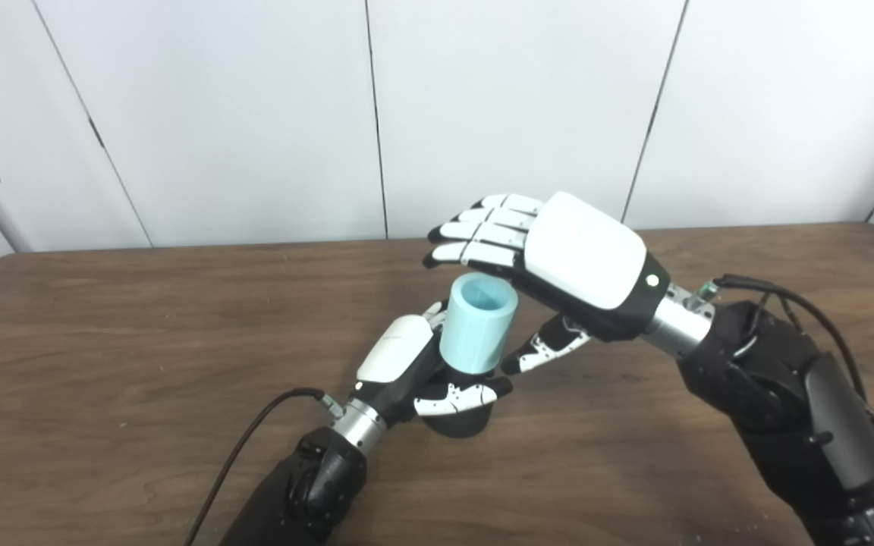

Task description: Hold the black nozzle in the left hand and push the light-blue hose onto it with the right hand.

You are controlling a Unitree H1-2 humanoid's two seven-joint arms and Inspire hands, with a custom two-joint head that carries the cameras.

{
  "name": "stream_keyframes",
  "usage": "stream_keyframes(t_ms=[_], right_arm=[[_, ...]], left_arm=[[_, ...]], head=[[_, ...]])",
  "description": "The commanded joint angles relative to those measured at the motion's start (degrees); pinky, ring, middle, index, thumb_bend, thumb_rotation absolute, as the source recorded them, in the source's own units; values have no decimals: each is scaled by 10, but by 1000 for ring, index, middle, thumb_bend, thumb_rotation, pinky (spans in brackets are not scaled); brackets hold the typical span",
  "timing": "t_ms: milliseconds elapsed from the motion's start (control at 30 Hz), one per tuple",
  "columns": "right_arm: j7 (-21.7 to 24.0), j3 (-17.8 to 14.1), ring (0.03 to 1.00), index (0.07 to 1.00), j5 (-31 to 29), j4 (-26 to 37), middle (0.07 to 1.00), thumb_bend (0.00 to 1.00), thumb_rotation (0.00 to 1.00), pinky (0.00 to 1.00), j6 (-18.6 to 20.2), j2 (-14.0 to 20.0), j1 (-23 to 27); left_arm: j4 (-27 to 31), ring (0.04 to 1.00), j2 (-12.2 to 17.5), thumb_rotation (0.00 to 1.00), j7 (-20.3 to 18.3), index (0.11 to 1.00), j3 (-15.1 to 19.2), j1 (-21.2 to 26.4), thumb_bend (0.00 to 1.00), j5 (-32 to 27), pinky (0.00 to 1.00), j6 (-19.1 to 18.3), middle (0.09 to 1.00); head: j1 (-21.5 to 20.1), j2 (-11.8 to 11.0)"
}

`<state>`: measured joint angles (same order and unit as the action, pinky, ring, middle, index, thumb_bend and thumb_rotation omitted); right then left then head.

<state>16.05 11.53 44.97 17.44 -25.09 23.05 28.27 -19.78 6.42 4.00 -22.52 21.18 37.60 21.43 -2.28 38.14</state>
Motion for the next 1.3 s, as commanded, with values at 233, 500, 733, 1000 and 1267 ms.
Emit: stream_keyframes(t_ms=[233, 500, 733, 1000, 1267], right_arm=[[-14, -30, 811, 773, -40, 36, 827, 693, 160, 777, -4, 13, 17], [-15, -29, 810, 772, -40, 30, 823, 703, 160, 776, -12, 15, 17], [-1, -26, 808, 772, -42, 36, 821, 713, 163, 762, -5, 16, 11], [12, -12, 805, 773, -60, 27, 815, 747, 166, 730, -13, 20, 5], [10, 34, 853, 820, -109, -3, 868, 713, 120, 816, -18, 50, -11]], left_arm=[[-111, 904, -10, 587, -18, 545, -25, -162, 700, -52, 988, 34, 755], [-114, 906, -11, 530, -22, 728, -25, -161, 837, -59, 988, 42, 784], [-118, 908, -12, 522, -19, 760, -25, -159, 846, -57, 989, 46, 791], [-117, 908, -12, 520, -20, 751, -24, -160, 841, -58, 990, 46, 791], [-110, 907, -11, 517, -24, 742, -24, -162, 836, -59, 990, 42, 791]], head=[[-1, 1], [2, 3], [3, 4], [1, 7], [1, 8]])
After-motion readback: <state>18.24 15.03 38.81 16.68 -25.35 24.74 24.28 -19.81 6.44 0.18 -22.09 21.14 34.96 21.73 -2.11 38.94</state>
